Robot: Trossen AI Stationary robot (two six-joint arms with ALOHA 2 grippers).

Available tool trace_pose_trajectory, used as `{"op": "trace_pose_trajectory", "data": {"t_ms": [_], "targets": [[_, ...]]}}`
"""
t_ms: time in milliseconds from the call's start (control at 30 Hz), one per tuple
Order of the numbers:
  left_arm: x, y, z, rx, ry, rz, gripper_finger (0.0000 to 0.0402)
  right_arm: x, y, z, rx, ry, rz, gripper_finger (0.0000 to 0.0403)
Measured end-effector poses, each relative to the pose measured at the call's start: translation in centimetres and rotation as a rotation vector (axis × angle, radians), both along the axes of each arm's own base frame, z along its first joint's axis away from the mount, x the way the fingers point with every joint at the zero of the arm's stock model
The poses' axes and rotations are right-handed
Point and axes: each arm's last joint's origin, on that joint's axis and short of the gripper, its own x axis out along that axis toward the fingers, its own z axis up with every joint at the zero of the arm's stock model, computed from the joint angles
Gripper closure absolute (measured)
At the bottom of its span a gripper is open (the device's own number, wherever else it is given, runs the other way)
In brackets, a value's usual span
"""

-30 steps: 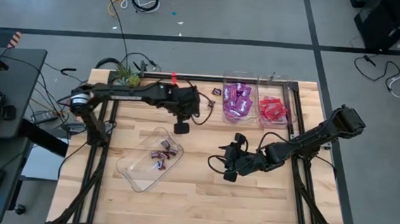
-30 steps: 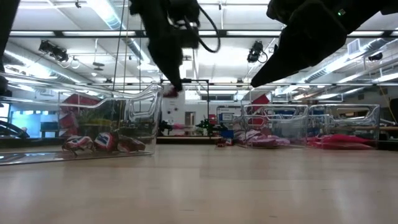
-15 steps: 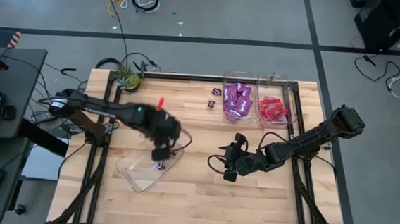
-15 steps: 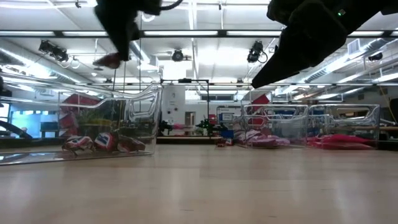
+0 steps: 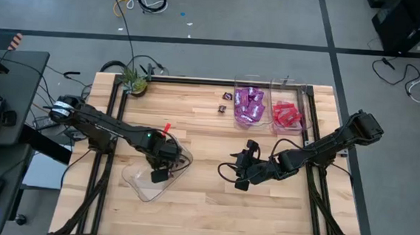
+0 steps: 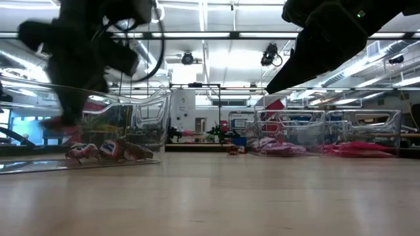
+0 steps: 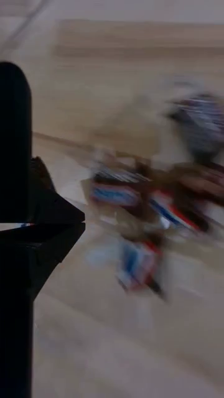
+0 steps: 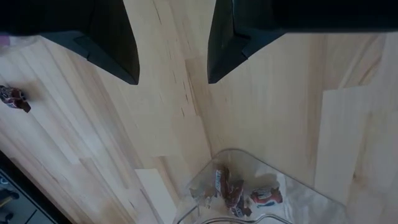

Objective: Sort candy
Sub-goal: Put the brown candy into the bottom transparent bin

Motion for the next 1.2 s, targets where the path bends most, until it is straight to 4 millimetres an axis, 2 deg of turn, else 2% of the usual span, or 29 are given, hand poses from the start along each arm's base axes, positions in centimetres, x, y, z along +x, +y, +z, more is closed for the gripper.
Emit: {"op": "trace_pose_trajectory", "data": {"t_ms": [100,300,467,633,800,967,1100,1200], "targets": [[-0.7,0.1,-1.3,0.005,0.034,0.005,0.0401,0.0,0.0,0.0,-0.001,0.004,0.000,0.0228],[-0.8,-0.1,-2.3,-0.003,0.001,-0.008,0.0401,0.0,0.0,0.0,-0.001,0.003,0.000,0.0228],[-0.6,-0.1,-2.4,-0.002,-0.033,-0.056,0.0393,0.0,-0.1,0.0,0.001,0.002,-0.004,0.0228],[-0.3,-0.3,-2.0,-0.047,-0.046,-0.094,0.0359,0.0,-0.1,0.0,0.009,-0.005,-0.009,0.0226],[0.7,-0.5,0.4,-0.039,-0.071,-0.141,0.0315,0.2,0.0,0.3,0.003,-0.014,0.001,0.0218],[2.3,-0.1,4.6,0.108,-0.180,-0.211,0.0289,0.6,0.1,1.0,-0.021,-0.018,0.025,0.0206],[4.0,1.6,7.9,0.194,-0.311,-0.182,0.0294,0.7,0.2,1.6,-0.037,0.002,0.032,0.0199],[4.9,4.3,9.4,0.226,-0.380,-0.132,0.0315,0.3,0.0,2.3,-0.044,0.021,0.033,0.0195]]}}
